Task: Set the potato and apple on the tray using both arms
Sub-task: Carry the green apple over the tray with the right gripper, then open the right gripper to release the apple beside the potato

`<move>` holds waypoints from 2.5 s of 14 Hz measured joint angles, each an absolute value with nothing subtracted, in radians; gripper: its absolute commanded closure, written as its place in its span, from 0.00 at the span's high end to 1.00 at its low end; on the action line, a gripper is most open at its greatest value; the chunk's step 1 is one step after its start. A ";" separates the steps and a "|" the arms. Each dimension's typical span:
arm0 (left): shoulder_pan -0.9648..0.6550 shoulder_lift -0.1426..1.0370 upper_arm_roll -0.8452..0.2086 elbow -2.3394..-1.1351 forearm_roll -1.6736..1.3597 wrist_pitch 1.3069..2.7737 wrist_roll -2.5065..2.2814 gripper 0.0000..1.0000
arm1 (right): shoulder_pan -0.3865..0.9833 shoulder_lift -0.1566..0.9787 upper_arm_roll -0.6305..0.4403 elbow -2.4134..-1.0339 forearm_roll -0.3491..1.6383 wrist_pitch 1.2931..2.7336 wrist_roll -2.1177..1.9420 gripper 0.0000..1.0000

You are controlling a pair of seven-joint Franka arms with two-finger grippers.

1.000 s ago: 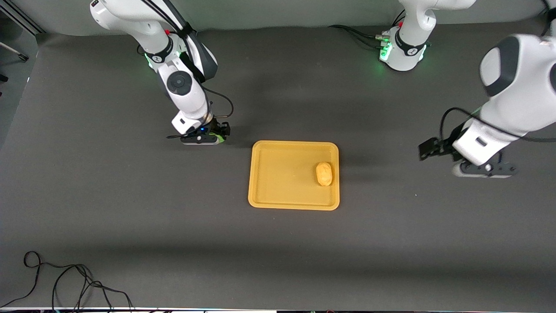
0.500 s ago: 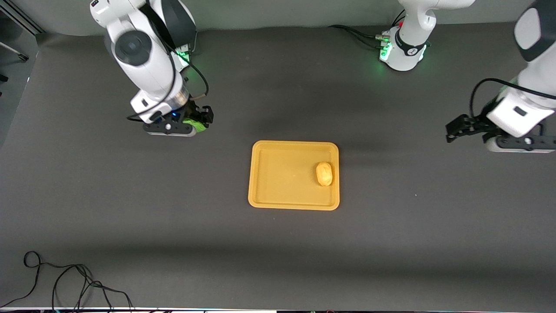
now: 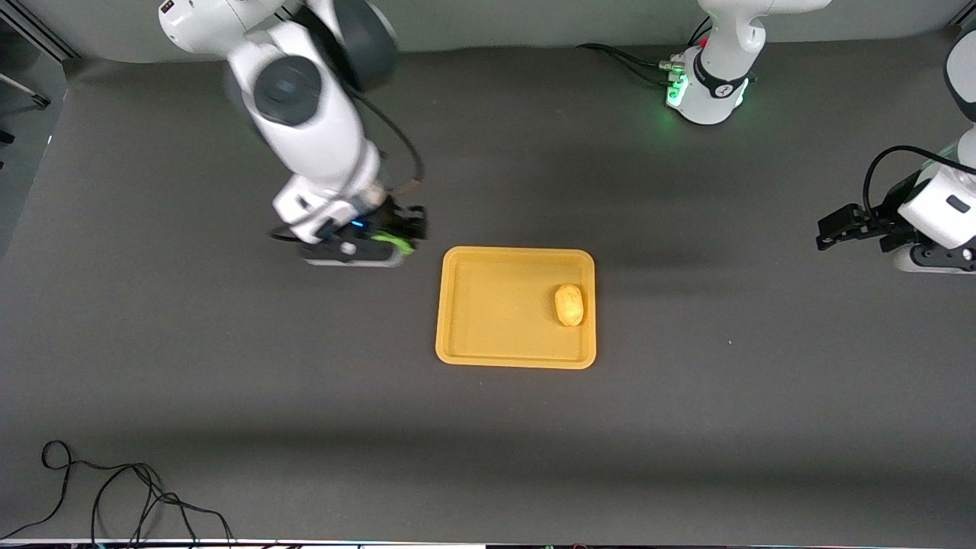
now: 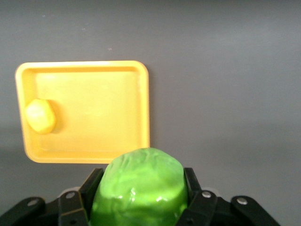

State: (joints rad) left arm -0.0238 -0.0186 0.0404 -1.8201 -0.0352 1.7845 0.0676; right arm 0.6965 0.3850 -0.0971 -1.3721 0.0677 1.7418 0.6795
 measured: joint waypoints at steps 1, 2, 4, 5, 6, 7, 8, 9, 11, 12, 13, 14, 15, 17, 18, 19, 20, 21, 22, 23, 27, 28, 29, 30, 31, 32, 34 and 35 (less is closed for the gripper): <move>-0.024 -0.018 0.039 -1.818 -0.035 1.779 0.072 1.00 | 0.719 0.457 -0.095 -1.284 0.073 1.727 0.711 0.56; -0.024 -0.018 0.039 -1.815 -0.035 1.779 0.075 1.00 | 0.746 0.526 -0.094 -1.203 0.075 1.721 0.744 0.56; -0.024 -0.018 0.038 -1.809 -0.031 1.779 0.078 0.99 | 0.800 0.641 -0.093 -1.084 0.076 1.724 0.804 0.56; -0.024 -0.018 0.039 -1.807 -0.025 1.781 0.083 0.99 | 0.821 0.686 -0.093 -1.049 0.076 1.735 0.825 0.56; -0.024 -0.018 0.039 -1.807 -0.021 1.783 0.092 0.99 | 0.834 0.726 -0.093 -1.029 0.076 1.761 0.837 0.56; -0.024 -0.018 0.039 -1.806 -0.019 1.789 0.104 0.99 | 0.839 0.764 -0.094 -1.018 0.076 1.791 0.842 0.56; -0.024 -0.018 0.039 -1.806 -0.018 1.794 0.111 0.99 | 0.838 0.797 -0.095 -1.016 0.076 1.820 0.842 0.56; -0.024 -0.018 0.039 -1.806 -0.017 1.797 0.115 0.99 | 0.834 0.829 -0.097 -1.018 0.076 1.854 0.842 0.56; -0.024 -0.018 0.039 -1.806 -0.016 1.798 0.120 0.99 | 0.827 0.889 -0.099 -1.037 0.075 1.962 0.842 0.57; -0.024 -0.018 0.039 -1.806 -0.016 1.798 0.120 0.99 | 0.826 0.911 -0.100 -1.060 0.071 2.029 0.842 0.57; -0.024 -0.018 0.039 -1.807 -0.015 1.798 0.121 0.99 | 0.826 0.927 -0.101 -1.087 0.062 2.088 0.842 0.57; -0.024 -0.018 0.039 -1.807 -0.014 1.798 0.121 0.99 | 0.826 0.941 -0.101 -1.109 0.050 2.125 0.842 0.57; -0.024 -0.018 0.039 -1.807 -0.013 1.798 0.121 0.99 | 0.826 0.955 -0.101 -1.123 0.039 2.142 0.842 0.57; -0.024 -0.018 0.039 -1.807 -0.012 1.798 0.121 0.99 | 0.826 0.984 -0.101 -1.136 0.032 2.167 0.842 0.57; -0.024 -0.018 0.039 -1.807 -0.012 1.798 0.121 0.99 | 0.826 0.994 -0.101 -1.138 0.031 2.179 0.842 0.57; -0.024 -0.017 0.039 -1.807 -0.012 1.798 0.121 0.99 | 0.826 1.001 -0.101 -1.138 0.031 2.183 0.842 0.58; -0.024 -0.017 0.038 -1.807 -0.012 1.798 0.121 0.99 | 0.826 1.006 -0.101 -1.138 0.031 2.184 0.842 0.59; -0.024 -0.015 0.038 -1.807 -0.012 1.798 0.121 0.99 | 0.826 1.008 -0.101 -1.138 0.031 2.185 0.842 0.76; -0.024 -0.015 0.038 -1.807 -0.012 1.798 0.121 0.99 | 0.826 1.009 -0.101 -1.138 0.031 2.186 0.842 1.00; -0.024 -0.014 0.038 -1.807 -0.012 1.798 0.121 0.99 | 0.826 1.009 -0.101 -1.138 0.031 2.187 0.844 1.00; -0.024 -0.011 0.038 -1.808 -0.012 1.801 0.121 0.99 | 0.825 0.995 -0.104 -1.118 0.031 2.192 0.885 1.00; -0.024 -0.011 0.038 -1.808 -0.012 1.801 0.121 0.99 | 0.825 0.973 -0.104 -1.106 0.031 2.164 0.892 1.00; -0.024 -0.011 0.038 -1.808 -0.012 1.801 0.121 0.99 | 0.825 0.941 -0.105 -1.095 0.031 2.110 0.894 1.00; -0.024 -0.010 0.038 -1.808 -0.012 1.801 0.121 0.99 | 0.825 0.899 -0.108 -1.084 0.031 2.045 0.895 1.00; -0.024 -0.010 0.038 -1.809 -0.011 1.801 0.121 0.99 | 0.823 0.852 -0.111 -1.074 0.031 1.978 0.895 1.00; -0.024 -0.009 0.038 -1.809 -0.011 1.802 0.121 0.99 | 0.820 0.801 -0.116 -1.065 0.031 1.907 0.895 1.00; -0.024 -0.008 0.038 -1.810 -0.011 1.802 0.123 1.00 | 0.809 0.692 -0.125 -1.056 0.031 1.785 0.895 1.00; -0.024 -0.007 0.038 -1.810 -0.011 1.802 0.131 1.00 | 0.796 0.640 -0.125 -1.057 0.030 1.731 0.893 1.00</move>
State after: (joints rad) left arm -0.0236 -0.0069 0.0380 -1.8098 -0.0114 1.8018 0.1307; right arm 0.7965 0.6397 -0.1253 -1.0568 0.0298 1.7305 0.8929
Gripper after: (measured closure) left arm 0.004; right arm 0.000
